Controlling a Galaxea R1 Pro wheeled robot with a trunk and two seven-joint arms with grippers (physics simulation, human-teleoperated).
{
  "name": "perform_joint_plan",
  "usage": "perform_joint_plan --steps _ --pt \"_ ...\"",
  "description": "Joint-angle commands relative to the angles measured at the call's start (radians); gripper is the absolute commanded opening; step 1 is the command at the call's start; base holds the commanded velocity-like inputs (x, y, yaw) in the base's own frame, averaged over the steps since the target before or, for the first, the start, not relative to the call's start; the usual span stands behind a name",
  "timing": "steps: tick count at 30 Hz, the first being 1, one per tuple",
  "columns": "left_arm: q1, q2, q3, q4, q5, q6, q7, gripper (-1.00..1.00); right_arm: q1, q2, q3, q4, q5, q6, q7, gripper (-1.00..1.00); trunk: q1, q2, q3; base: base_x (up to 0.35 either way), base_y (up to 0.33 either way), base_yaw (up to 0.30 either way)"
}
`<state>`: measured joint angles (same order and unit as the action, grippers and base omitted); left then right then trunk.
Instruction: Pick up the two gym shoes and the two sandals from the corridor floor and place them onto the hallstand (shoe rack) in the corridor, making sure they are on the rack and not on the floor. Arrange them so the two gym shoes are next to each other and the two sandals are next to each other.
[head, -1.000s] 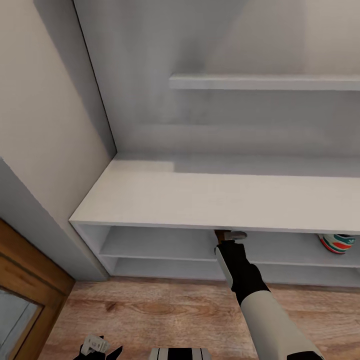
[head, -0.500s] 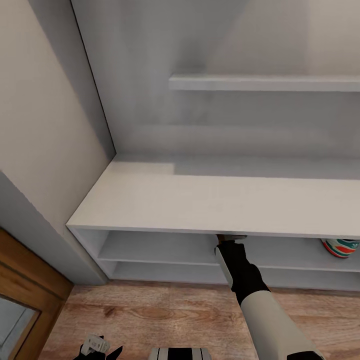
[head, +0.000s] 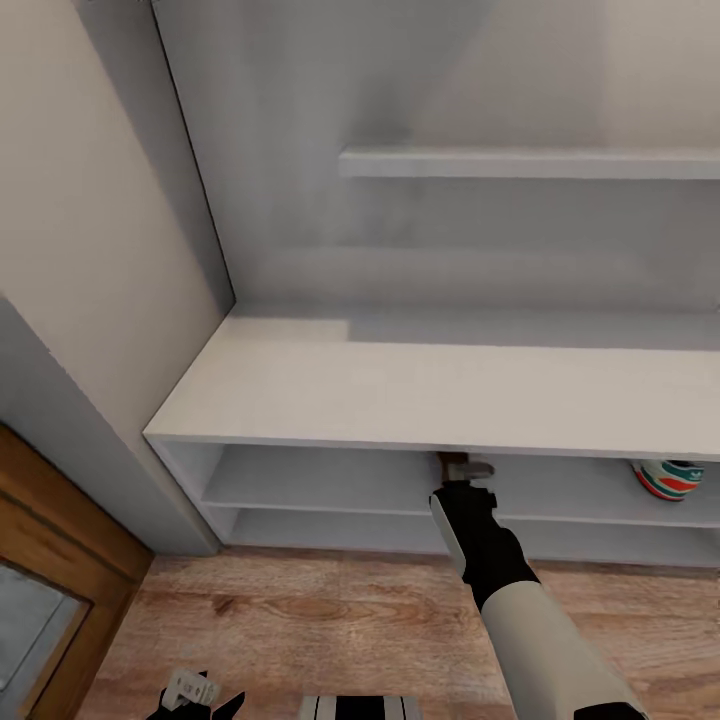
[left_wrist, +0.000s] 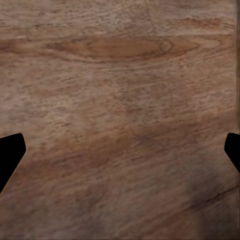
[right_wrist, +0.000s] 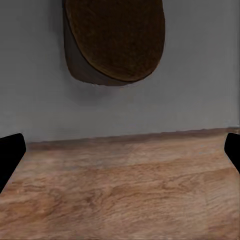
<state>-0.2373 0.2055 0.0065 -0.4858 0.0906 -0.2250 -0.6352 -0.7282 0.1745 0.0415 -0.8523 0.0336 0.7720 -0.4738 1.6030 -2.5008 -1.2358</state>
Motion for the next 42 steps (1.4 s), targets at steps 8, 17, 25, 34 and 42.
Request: perform_joint_plan --steps 8,17,25,34,42 --pt "0.000 0.000 0.000 0.001 0.007 0.000 -0.006 1.00 0.000 0.000 0.001 -0.001 0.003 0.007 -0.002 1.00 -0.001 0.000 -0.001 -0.326 0.000 0.000" --pt "0.000 0.000 0.001 0.001 0.006 0.000 -0.006 1.00 0.000 0.000 0.001 0.000 0.004 0.007 -0.002 1.00 -0.001 0.000 -0.001 -0.334 0.000 0.000" --pt "0.000 0.001 0.002 0.001 0.006 0.000 -0.006 1.00 0.000 0.000 -0.002 0.022 0.004 0.006 -0.002 1.00 -0.001 0.000 -0.001 -0.335 0.000 0.000" --pt "0.000 0.001 0.003 0.001 0.006 -0.001 -0.005 1.00 0.002 0.000 -0.003 0.127 0.004 -0.086 -0.001 1.00 -0.001 0.000 -0.001 -0.336 0.000 0.000" --pt "0.000 0.003 0.007 0.000 0.006 -0.008 -0.004 1.00 0.007 0.000 -0.002 0.436 0.010 -0.449 0.005 1.00 -0.001 0.000 -0.001 -0.336 0.000 0.000"
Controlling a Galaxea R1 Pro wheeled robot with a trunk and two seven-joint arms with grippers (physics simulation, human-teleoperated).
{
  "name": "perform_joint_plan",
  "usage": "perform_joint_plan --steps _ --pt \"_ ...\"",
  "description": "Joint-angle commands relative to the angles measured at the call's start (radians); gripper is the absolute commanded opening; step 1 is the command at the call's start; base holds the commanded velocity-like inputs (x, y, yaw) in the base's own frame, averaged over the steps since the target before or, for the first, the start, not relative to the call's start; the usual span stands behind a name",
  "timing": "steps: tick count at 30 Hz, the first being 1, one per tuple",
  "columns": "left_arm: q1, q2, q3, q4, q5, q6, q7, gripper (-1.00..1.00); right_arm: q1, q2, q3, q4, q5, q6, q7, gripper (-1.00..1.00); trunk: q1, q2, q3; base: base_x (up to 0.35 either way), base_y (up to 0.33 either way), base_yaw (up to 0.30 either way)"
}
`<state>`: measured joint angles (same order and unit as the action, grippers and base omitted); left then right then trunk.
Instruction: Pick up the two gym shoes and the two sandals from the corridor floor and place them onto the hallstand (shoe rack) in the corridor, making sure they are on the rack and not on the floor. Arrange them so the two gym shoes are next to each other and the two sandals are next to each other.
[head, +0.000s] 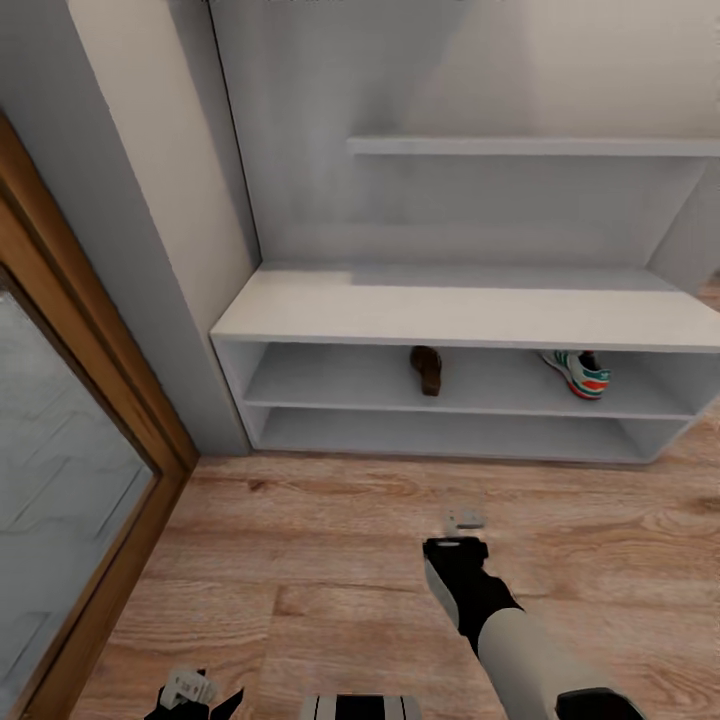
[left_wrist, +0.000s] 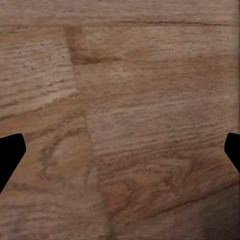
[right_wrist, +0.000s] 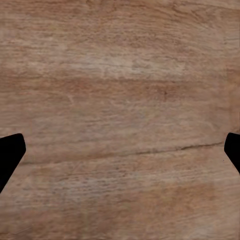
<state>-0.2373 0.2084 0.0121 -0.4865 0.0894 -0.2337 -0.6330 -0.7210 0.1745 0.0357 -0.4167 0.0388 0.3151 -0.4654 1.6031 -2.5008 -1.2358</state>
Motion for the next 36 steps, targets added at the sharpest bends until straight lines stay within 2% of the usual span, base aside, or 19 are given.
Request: perform_joint_plan --steps 1,6,7,8,9,10,11,12,13,14,18,23,29,30,36 --pt "0.000 0.000 0.001 0.001 0.007 -0.010 -0.007 1.00 0.000 -0.006 0.005 0.068 0.005 -0.065 -0.003 1.00 -0.001 0.000 -0.001 -0.328 0.000 0.000" --pt "0.000 0.000 0.001 0.002 0.007 -0.043 -0.007 1.00 0.000 -0.040 0.007 0.220 0.006 -0.238 -0.002 1.00 -0.001 0.000 -0.001 -0.293 0.000 0.000" --pt "0.000 0.001 0.001 0.003 0.008 -0.052 -0.006 1.00 0.000 -0.055 0.008 0.276 0.008 -0.301 0.000 1.00 -0.001 0.000 -0.001 -0.184 0.000 0.000" --pt "0.000 0.001 0.001 0.003 0.009 -0.056 -0.006 1.00 0.001 -0.062 0.009 0.299 0.009 -0.327 0.001 1.00 -0.001 0.000 -0.001 -0.147 0.000 0.000" --pt "0.000 0.002 0.002 0.014 0.012 -0.065 0.001 1.00 0.013 -0.096 0.011 0.354 0.011 -0.417 0.025 1.00 -0.001 0.000 -0.001 -0.060 0.000 0.000" --pt "0.000 0.002 0.003 0.021 0.015 -0.067 0.009 1.00 0.030 -0.113 0.011 0.367 0.011 -0.452 0.055 1.00 -0.001 0.000 -0.001 -0.039 0.000 0.000" --pt "0.000 0.002 0.003 0.021 0.015 -0.067 0.009 1.00 0.030 -0.113 0.011 0.367 0.011 -0.452 0.055 1.00 -0.001 0.000 -0.001 -0.031 0.000 0.000" --pt "0.000 0.002 0.005 0.028 0.016 -0.069 0.020 1.00 0.048 -0.130 0.011 0.375 0.011 -0.482 0.098 1.00 -0.001 0.000 -0.001 -0.025 0.000 0.000" --pt "0.000 0.002 0.005 0.028 0.016 -0.069 0.020 1.00 0.048 -0.130 0.011 0.375 0.011 -0.482 0.098 1.00 -0.001 0.000 -0.001 -0.025 0.000 0.000" --pt "0.000 0.002 0.007 0.033 0.017 -0.071 0.033 1.00 0.065 -0.148 0.012 0.380 0.010 -0.506 0.151 1.00 -0.001 0.000 -0.001 -0.016 0.000 0.000" --pt "0.000 0.002 0.018 0.039 0.019 -0.075 0.059 1.00 0.093 -0.181 0.012 0.385 0.009 -0.545 0.266 1.00 -0.001 0.000 -0.001 -0.009 0.000 0.000" --pt "0.000 0.002 0.032 0.043 0.019 -0.077 0.077 1.00 0.113 -0.200 0.011 0.387 0.008 -0.580 0.347 1.00 -0.001 0.000 -0.001 -0.004 0.000 0.000" --pt "0.000 0.002 0.052 0.044 0.019 -0.079 0.089 1.00 0.128 -0.226 0.011 0.389 0.009 -0.605 0.390 1.00 -0.001 0.000 -0.001 -0.001 0.000 0.000" --pt "0.000 0.002 0.069 0.045 0.019 -0.079 0.091 1.00 0.143 -0.234 0.011 0.388 0.007 -0.612 0.398 1.00 -0.001 0.000 -0.001 0.000 0.000 0.000" --pt "0.000 0.002 0.090 0.046 0.019 -0.079 0.092 1.00 0.155 -0.239 0.010 0.387 0.006 -0.618 0.401 1.00 -0.001 0.000 -0.001 0.000 0.000 0.000"
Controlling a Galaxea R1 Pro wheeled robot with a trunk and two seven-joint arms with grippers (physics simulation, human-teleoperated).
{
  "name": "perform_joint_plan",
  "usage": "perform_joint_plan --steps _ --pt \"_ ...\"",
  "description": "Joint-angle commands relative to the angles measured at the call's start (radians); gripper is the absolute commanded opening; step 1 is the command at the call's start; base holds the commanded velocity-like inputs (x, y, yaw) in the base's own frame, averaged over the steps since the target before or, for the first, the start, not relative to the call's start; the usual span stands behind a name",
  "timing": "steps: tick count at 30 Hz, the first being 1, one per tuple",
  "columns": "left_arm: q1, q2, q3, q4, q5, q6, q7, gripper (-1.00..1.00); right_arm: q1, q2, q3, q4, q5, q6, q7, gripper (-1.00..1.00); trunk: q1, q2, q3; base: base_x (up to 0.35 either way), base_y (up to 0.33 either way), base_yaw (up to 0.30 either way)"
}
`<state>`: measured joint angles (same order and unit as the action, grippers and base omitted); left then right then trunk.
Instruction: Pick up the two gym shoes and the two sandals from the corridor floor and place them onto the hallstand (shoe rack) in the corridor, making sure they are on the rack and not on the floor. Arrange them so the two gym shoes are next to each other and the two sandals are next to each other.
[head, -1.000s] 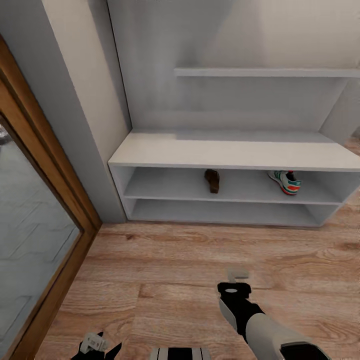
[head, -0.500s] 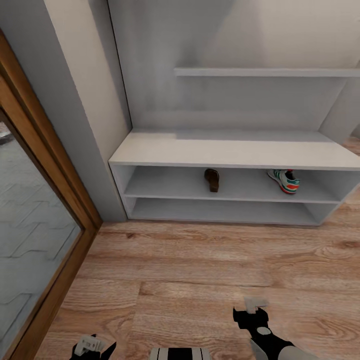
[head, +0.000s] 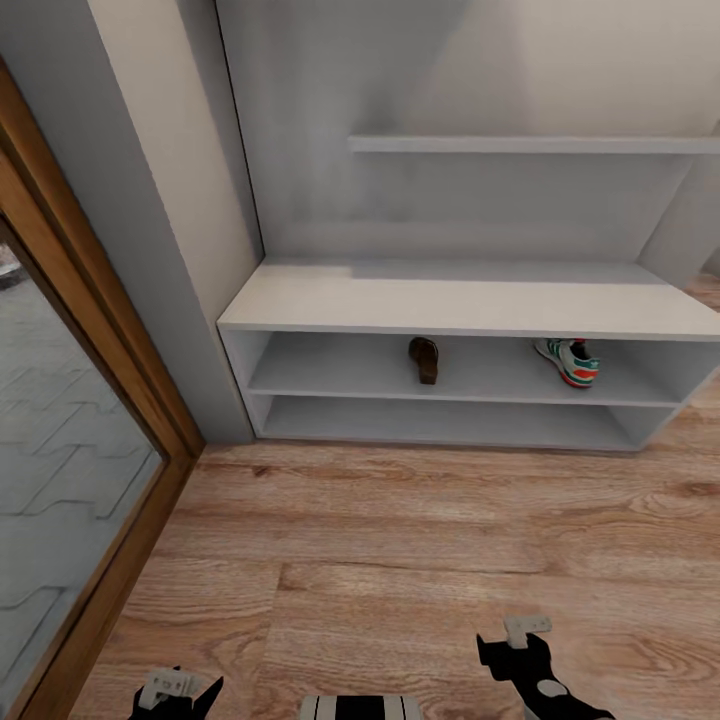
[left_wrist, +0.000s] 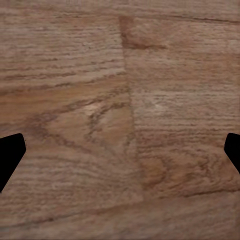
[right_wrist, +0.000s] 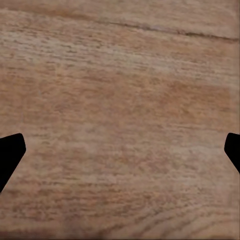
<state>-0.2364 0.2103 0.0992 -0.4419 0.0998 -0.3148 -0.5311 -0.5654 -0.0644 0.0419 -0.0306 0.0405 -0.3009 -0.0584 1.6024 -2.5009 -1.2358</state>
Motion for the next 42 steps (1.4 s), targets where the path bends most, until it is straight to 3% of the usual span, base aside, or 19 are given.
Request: perform_joint_plan --steps 1,29,42 --pt "0.000 0.000 0.005 0.001 0.009 0.002 -0.009 1.00 0.000 0.000 0.004 0.001 0.004 -0.003 -0.006 1.00 0.000 0.000 -0.001 0.000 0.000 0.000" --pt "-0.001 0.000 0.014 0.028 0.009 0.002 -0.008 1.00 0.005 -0.003 0.003 0.003 0.002 -0.002 -0.006 1.00 0.000 0.000 -0.001 0.000 0.000 -0.001" --pt "-0.001 0.002 0.014 0.049 0.009 -0.033 0.001 1.00 0.012 -0.003 0.000 0.002 0.000 -0.002 -0.006 1.00 0.000 0.000 -0.001 0.000 0.000 -0.190"
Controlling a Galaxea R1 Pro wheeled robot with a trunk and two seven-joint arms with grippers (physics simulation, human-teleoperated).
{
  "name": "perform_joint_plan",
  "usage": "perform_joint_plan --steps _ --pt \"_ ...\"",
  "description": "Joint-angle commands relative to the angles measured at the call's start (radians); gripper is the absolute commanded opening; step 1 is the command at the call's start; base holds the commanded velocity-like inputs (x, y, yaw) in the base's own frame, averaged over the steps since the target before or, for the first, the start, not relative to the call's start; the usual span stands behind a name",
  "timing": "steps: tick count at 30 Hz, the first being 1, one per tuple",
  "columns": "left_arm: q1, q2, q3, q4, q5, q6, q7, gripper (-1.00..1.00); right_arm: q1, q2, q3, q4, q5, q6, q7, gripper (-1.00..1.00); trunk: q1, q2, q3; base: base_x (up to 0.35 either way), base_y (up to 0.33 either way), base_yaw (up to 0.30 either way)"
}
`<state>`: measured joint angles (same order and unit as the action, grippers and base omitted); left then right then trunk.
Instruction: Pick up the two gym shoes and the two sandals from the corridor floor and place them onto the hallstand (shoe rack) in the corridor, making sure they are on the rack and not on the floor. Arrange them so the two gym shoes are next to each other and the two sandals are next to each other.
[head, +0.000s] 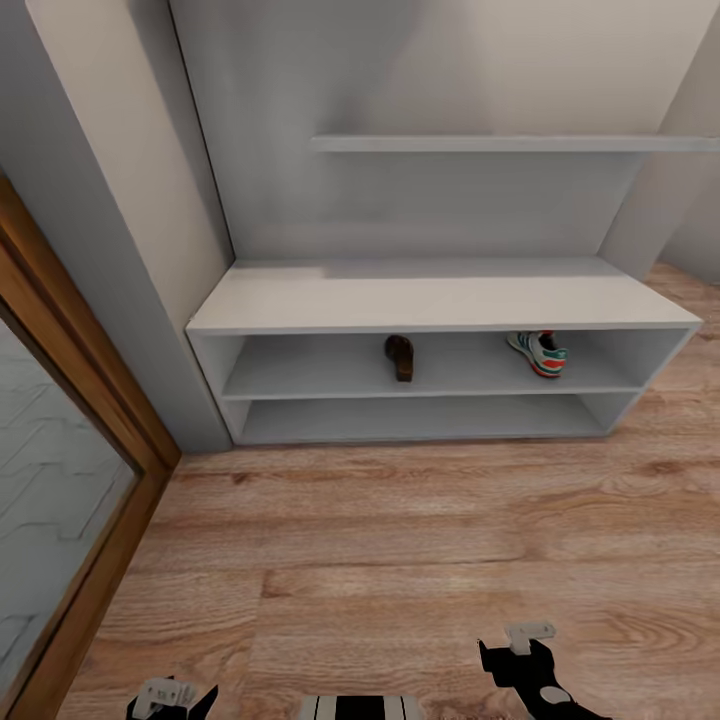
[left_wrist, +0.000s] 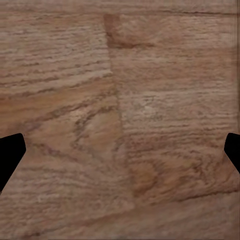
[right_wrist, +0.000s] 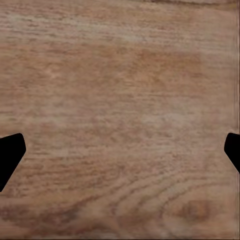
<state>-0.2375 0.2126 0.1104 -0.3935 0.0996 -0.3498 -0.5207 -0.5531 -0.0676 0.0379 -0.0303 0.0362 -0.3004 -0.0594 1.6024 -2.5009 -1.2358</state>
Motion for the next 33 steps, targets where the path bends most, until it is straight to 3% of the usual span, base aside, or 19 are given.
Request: perform_joint_plan --steps 1,10,17,23,33 --pt "0.000 0.000 0.003 0.002 0.009 -0.001 -0.006 1.00 0.000 0.000 0.004 0.001 0.004 -0.003 -0.005 1.00 0.000 0.000 -0.001 0.000 0.000 -0.259" --pt "0.000 0.001 0.003 0.006 0.009 -0.012 0.069 1.00 0.015 -0.003 0.001 0.000 0.003 -0.008 -0.006 1.00 0.000 0.000 -0.001 0.000 0.000 -0.267" --pt "0.000 -0.002 0.002 0.014 0.010 -0.014 0.128 1.00 0.021 -0.023 0.001 0.000 0.002 -0.056 -0.016 1.00 0.000 0.000 -0.001 0.000 0.000 -0.272" --pt "0.000 -0.004 0.002 0.047 0.012 -0.027 0.141 1.00 0.023 -0.029 0.001 0.001 0.001 -0.077 -0.070 1.00 0.000 0.000 -0.001 0.000 0.000 -0.273" --pt "0.000 -0.005 0.002 0.064 0.014 -0.069 0.143 1.00 0.029 -0.024 0.002 0.001 0.001 -0.080 -0.087 1.00 0.000 0.000 -0.001 0.000 0.000 -0.273"
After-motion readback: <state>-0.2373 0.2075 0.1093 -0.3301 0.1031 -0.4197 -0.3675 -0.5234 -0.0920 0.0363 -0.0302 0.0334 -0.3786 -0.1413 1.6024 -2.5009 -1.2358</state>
